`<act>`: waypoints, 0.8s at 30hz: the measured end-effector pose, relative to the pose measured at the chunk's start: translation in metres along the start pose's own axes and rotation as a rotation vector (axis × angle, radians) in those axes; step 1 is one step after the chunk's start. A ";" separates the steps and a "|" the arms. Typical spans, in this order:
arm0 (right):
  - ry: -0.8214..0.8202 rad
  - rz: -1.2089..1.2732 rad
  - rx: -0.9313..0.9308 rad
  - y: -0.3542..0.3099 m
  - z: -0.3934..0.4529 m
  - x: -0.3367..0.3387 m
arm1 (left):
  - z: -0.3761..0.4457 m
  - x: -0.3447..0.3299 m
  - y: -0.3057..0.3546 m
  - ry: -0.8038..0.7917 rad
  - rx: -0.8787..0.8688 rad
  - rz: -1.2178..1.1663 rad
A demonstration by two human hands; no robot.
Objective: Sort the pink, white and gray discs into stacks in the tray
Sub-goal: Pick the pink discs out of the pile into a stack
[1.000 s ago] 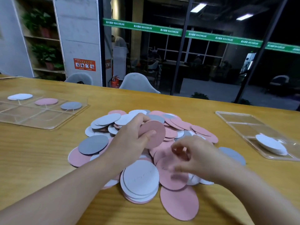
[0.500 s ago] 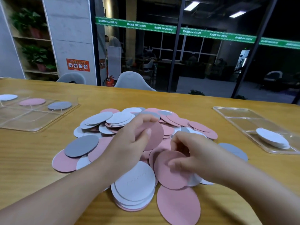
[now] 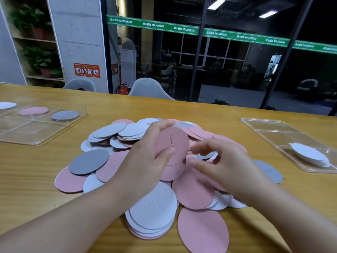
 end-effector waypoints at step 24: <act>-0.046 -0.028 -0.019 -0.006 0.000 0.002 | -0.003 0.001 0.002 -0.176 -0.171 0.120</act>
Point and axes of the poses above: each hand's wrist, its own z-axis towards the middle knuckle, its own x-axis out of the back of the hand, y = z × x, the point moved 1 cm from there along z, towards the middle knuckle, and after that the axes turned 6 degrees about y, right-handed, at the moved point
